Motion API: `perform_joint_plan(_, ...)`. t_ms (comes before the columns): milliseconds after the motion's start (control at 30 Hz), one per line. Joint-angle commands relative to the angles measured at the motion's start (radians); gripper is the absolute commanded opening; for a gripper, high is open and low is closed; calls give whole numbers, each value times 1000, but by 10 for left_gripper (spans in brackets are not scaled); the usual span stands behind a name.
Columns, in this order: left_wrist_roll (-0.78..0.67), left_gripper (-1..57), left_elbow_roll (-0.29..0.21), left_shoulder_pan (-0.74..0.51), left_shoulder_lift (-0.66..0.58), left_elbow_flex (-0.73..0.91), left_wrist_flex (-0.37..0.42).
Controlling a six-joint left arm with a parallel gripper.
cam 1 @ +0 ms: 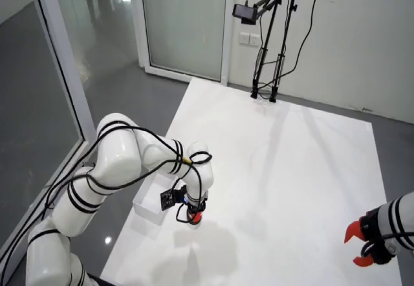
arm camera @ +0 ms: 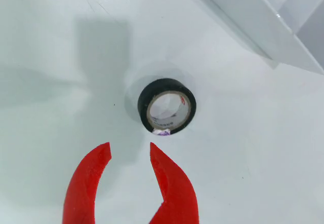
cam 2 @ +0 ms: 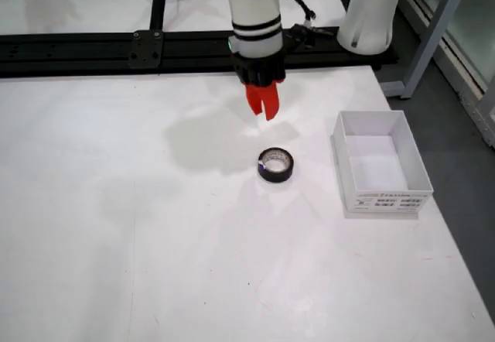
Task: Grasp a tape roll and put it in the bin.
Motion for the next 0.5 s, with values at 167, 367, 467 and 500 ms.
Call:
perform_joint_plan(167, -11, 169, -1, 30, 133, -13, -96)
perform_joint_plan(367, -11, 168, 0, 40, 152, -15, -116)
perform_joint_plan(467, -11, 166, 2, 46, 170, -35, -117)
perform_joint_plan(500, -11, 166, 2, 48, 178, -44, -117)
